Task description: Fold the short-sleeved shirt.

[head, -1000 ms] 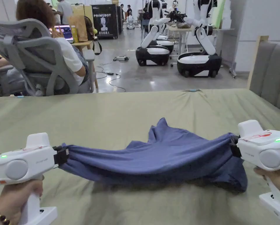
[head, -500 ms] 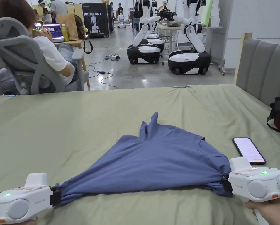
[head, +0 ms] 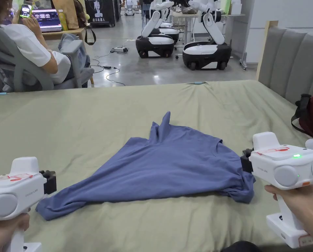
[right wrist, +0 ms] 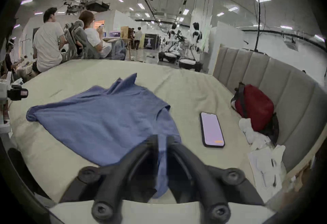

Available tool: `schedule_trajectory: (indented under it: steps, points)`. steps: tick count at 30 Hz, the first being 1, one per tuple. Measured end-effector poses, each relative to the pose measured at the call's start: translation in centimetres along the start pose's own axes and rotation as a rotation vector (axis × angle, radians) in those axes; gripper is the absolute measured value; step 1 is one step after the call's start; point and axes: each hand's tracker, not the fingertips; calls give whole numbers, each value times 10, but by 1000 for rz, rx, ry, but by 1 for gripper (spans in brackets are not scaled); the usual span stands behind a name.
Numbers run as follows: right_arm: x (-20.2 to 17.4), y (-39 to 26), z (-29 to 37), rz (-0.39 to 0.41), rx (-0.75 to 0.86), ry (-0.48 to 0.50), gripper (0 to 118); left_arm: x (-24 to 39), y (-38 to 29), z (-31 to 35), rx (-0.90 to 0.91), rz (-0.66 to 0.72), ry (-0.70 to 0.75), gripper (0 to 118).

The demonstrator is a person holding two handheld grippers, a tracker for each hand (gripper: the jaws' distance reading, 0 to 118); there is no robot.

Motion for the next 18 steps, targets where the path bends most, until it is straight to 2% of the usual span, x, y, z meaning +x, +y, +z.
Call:
schedule_trajectory:
  steps: [3,9,15,17,18]
  points:
    - [-3,1,-4,-2,0,-19,0,-1,-2,3,-6,22,-29,0]
    - [-9,3,-4,-44,-2,-43,0,-3,-6,6,-12,32,-10,0]
    - [-26,5,-2,-33,-13,-81,0,2,-10,4,-42,27,20,0]
    - [-28,4,-2,-32,-18,-67,0,1,-10,1,-56,22,26,35]
    - [-30,5,-1,-30,-21,-58,0,1,-11,-1,-68,8,21,62]
